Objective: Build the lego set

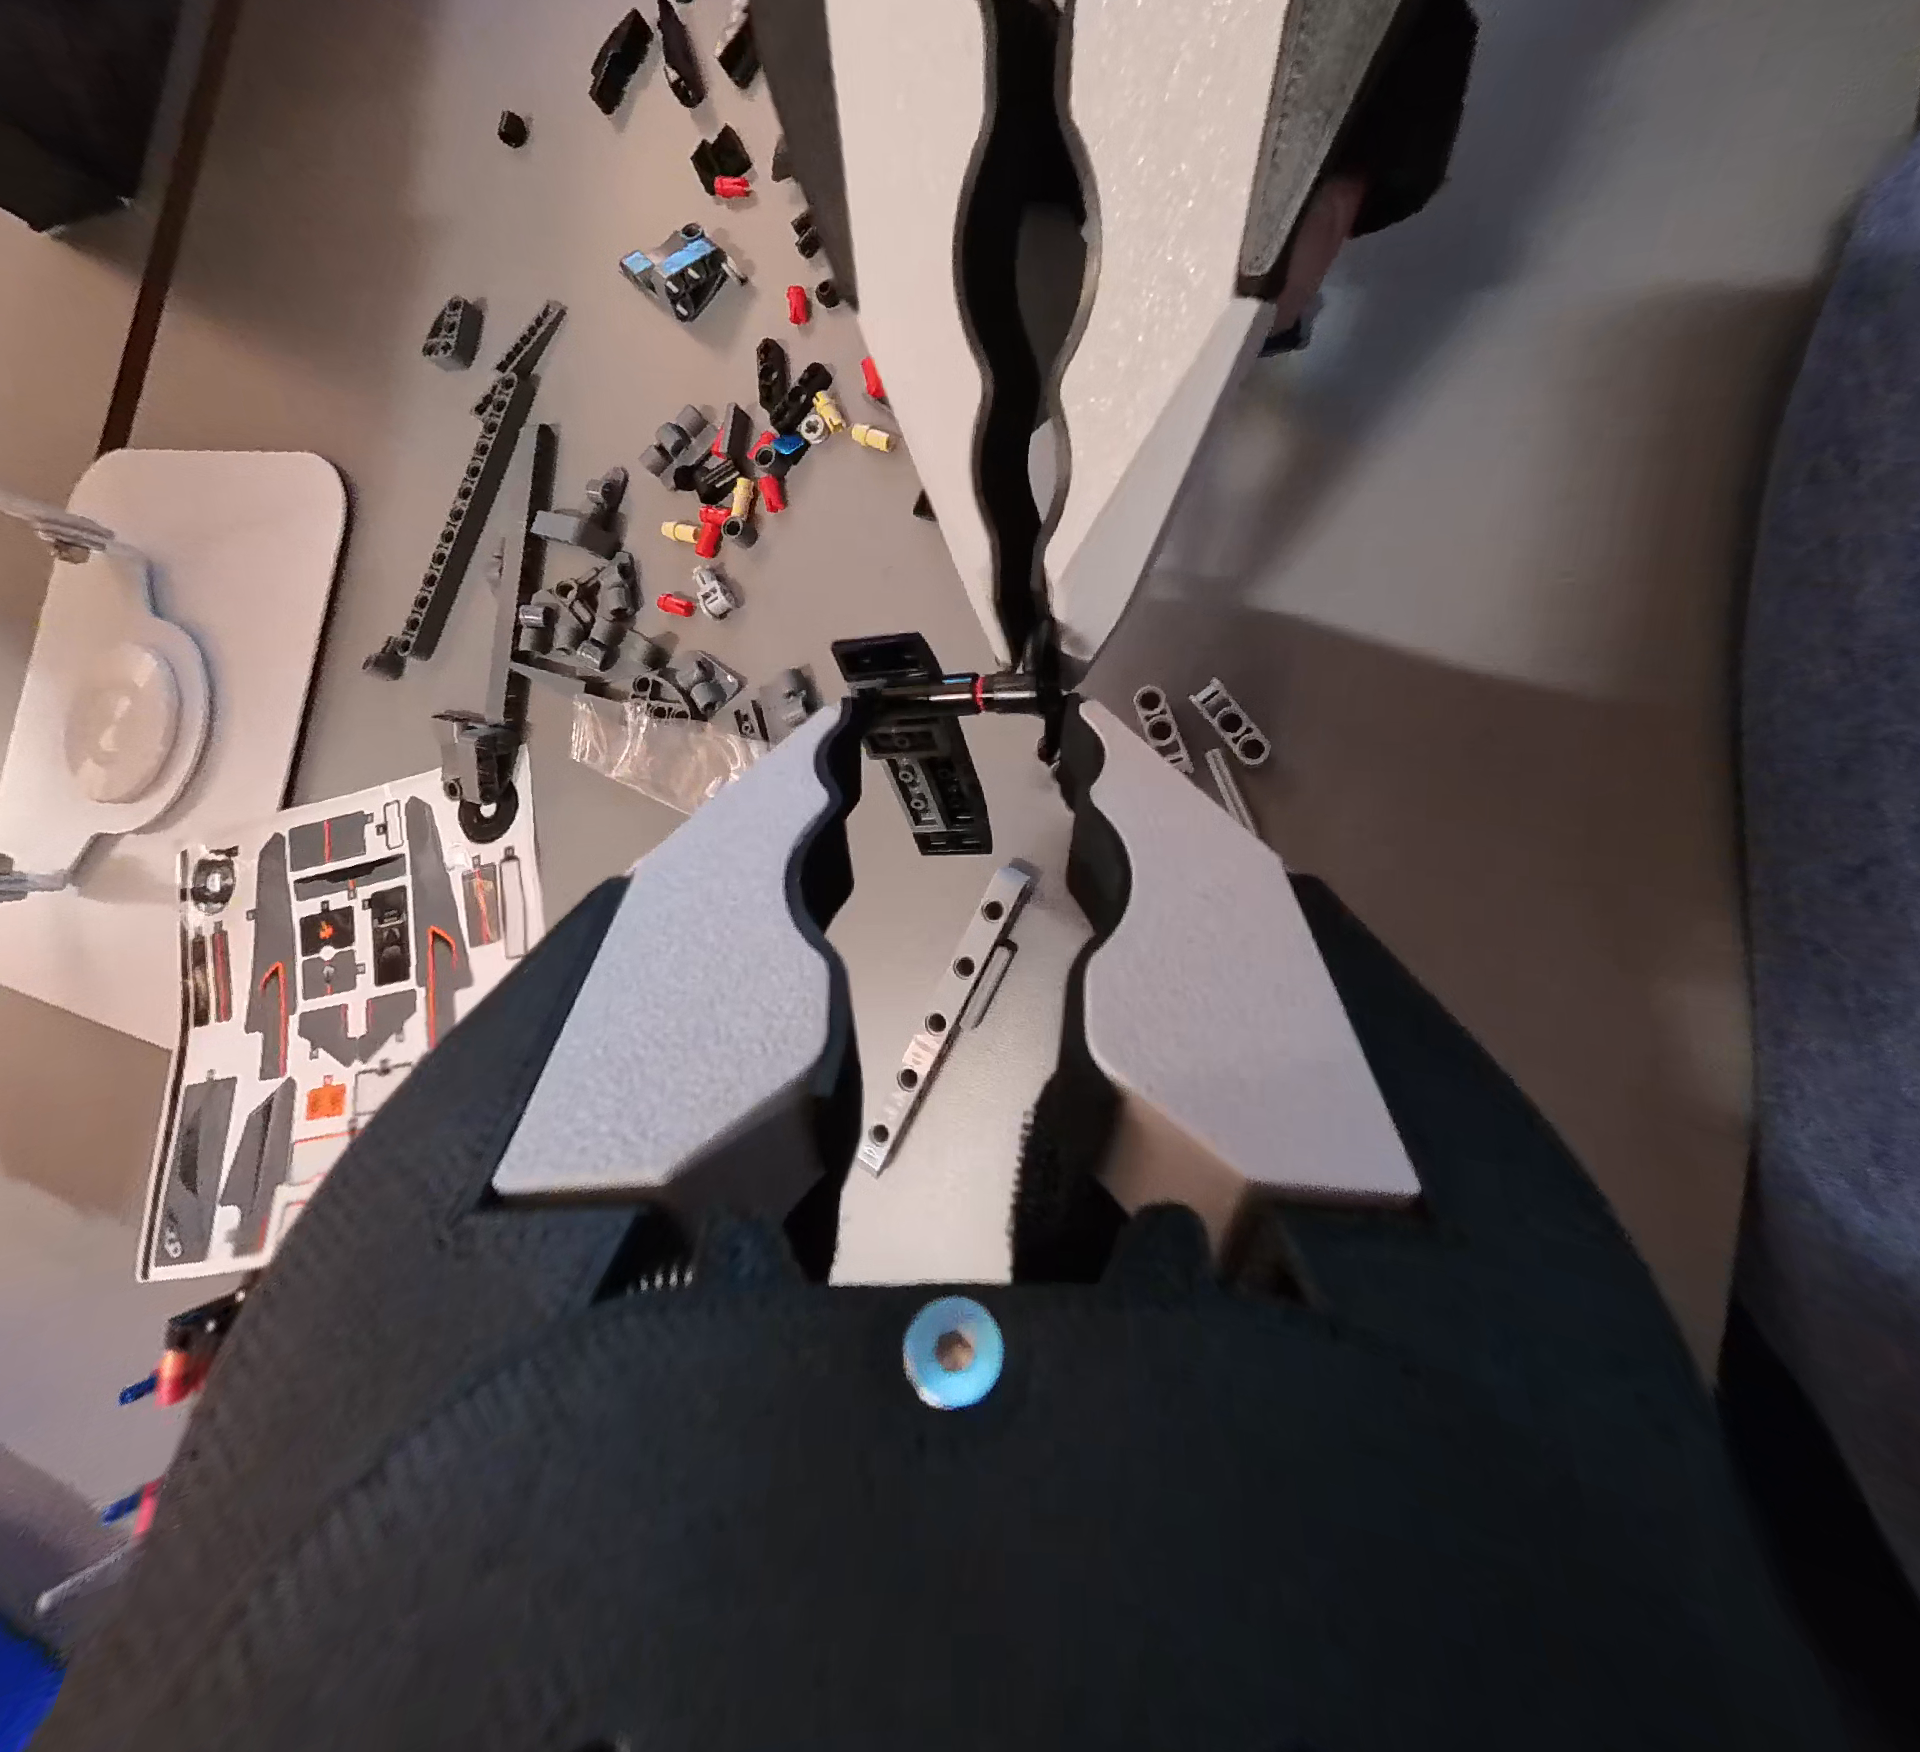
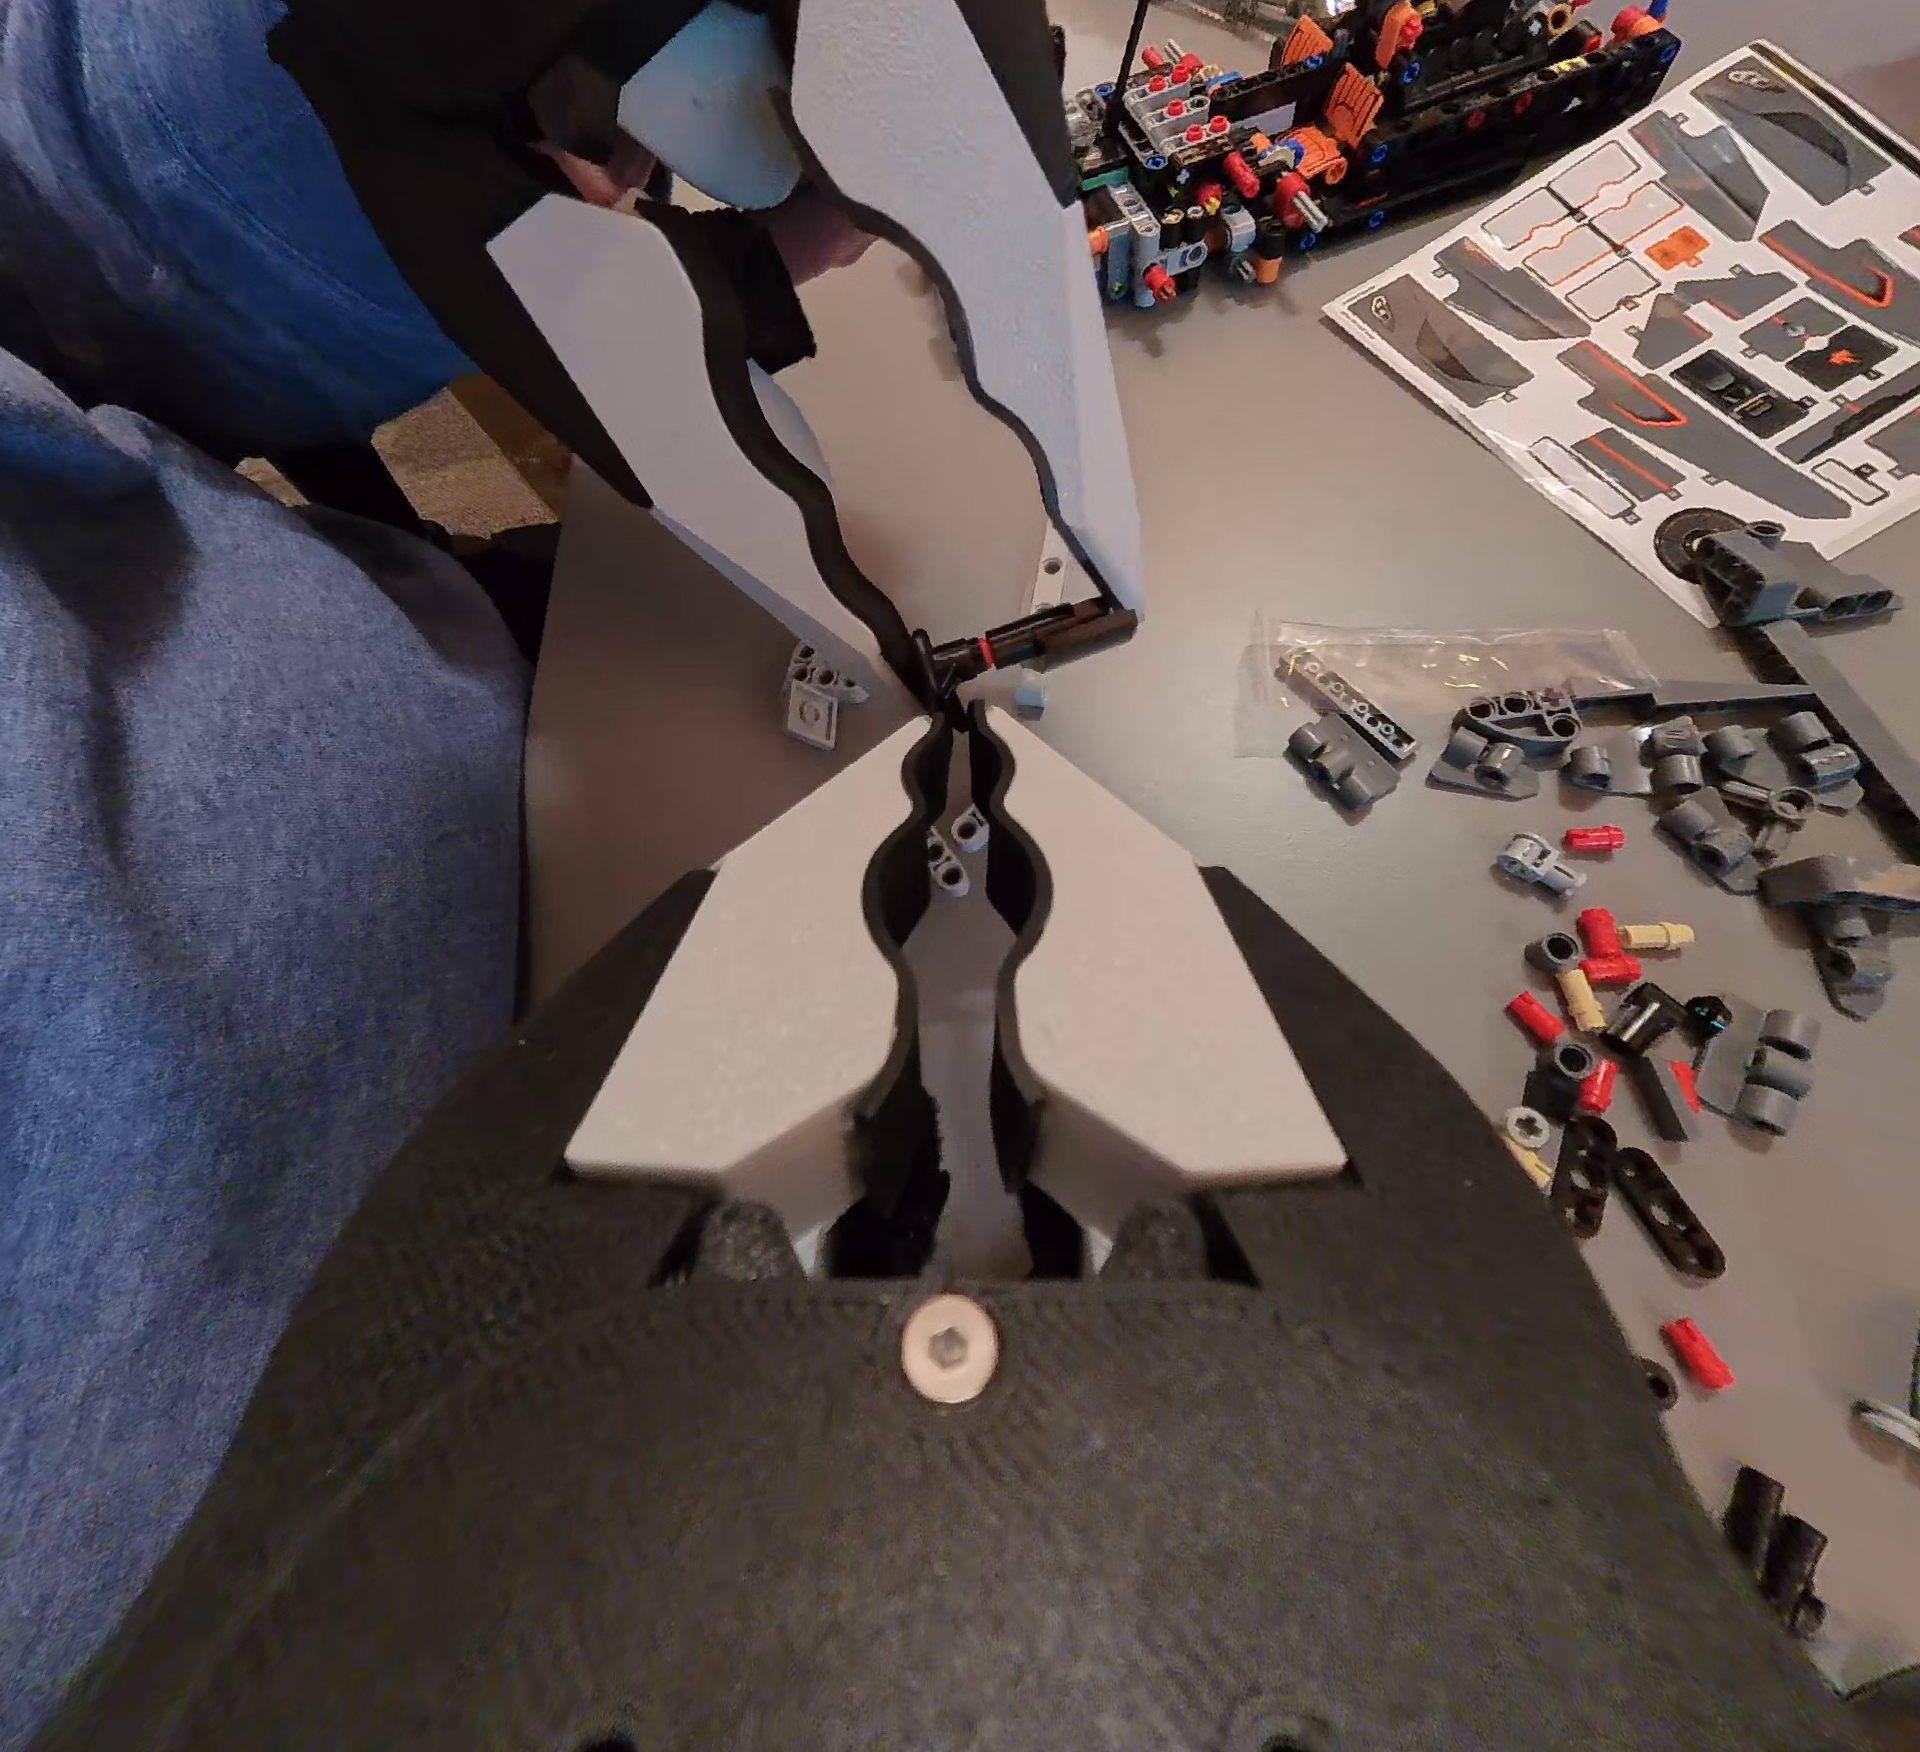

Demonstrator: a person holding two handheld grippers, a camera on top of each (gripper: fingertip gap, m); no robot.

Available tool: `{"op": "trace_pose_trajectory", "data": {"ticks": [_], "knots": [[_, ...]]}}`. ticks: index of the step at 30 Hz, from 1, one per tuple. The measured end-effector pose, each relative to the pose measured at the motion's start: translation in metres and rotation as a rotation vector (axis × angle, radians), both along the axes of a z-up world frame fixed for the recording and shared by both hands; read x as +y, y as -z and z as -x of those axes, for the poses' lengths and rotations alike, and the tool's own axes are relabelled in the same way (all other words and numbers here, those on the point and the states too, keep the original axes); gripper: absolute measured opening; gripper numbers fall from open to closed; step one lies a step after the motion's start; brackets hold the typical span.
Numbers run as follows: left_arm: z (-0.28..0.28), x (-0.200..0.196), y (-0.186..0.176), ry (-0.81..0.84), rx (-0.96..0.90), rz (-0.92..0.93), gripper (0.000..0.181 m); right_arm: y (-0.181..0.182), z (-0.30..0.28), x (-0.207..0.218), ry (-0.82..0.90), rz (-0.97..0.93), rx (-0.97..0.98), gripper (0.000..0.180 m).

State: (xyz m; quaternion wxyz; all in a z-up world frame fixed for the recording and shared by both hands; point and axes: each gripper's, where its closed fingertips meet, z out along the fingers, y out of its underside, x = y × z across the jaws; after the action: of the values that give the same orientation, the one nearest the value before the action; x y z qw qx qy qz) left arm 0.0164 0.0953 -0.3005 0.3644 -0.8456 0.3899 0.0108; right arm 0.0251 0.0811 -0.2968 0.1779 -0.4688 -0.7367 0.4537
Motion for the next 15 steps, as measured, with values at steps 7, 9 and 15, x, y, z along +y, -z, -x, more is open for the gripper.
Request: {"op": "trace_pose_trajectory", "data": {"ticks": [7,9,15], "knots": [[0.009,0.002,0.004,-0.058,-0.071,-0.015,0.037,-0.008,0.004,0.008,0.034,0.017,0.028,0.01],[0.007,0.004,-0.002,-0.067,-0.148,-0.039,0.037,-0.01,0.005,0.011,0.045,0.028,0.037,0.018],[-0.003,0.004,-0.014,-0.025,-0.239,-0.091,0.037,-0.019,0.007,0.014,0.03,0.031,0.103,0.033]]}}
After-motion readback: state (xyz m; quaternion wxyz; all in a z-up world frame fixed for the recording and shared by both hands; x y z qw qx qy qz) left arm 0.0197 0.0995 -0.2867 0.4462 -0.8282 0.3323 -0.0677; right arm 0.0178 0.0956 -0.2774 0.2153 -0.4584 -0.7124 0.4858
